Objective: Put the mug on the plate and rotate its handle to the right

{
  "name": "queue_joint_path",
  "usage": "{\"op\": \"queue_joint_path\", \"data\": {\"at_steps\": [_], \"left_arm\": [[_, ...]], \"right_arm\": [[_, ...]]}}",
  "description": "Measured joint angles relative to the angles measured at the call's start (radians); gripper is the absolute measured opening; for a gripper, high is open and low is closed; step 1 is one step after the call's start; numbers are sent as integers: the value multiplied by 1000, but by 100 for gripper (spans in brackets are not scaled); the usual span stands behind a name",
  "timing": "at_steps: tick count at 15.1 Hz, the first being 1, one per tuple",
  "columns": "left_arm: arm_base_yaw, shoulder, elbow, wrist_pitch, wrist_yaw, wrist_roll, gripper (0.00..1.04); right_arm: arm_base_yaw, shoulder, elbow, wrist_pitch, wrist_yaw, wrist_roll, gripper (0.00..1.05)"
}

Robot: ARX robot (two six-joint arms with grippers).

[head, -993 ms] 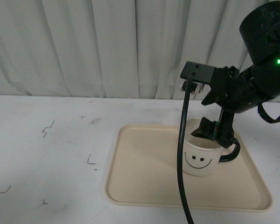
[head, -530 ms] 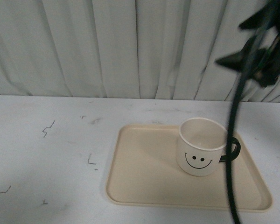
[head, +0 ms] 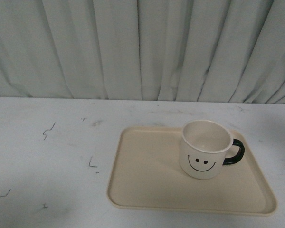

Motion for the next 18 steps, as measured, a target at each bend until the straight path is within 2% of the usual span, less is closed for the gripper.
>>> {"op": "queue_joint_path", "data": {"at_steps": [3, 4, 5, 6, 14, 16, 18], "left_arm": [[0, 0, 0, 0, 2, 0, 98], [0, 0, 0, -1, 2, 0, 98], [0, 0, 0, -1, 3, 0, 98], [0, 0, 0, 0, 2, 0, 98], [0, 0, 0, 0, 2, 0, 98], [0, 0, 0, -1, 3, 0, 98], [0, 0, 0, -1, 2, 0, 98]], "right_arm": [[-6, -147, -183, 54, -18, 53, 9], [-13, -171, -242, 52, -31, 58, 2], [-55, -211, -285, 53, -74, 58, 2], [-84, -262, -315, 57, -72, 61, 2], [-76, -595, -507, -92, -82, 61, 2], [-76, -631, -553, -62, -82, 61, 2], [-76, -716, -575, -150, -82, 61, 2]]}}
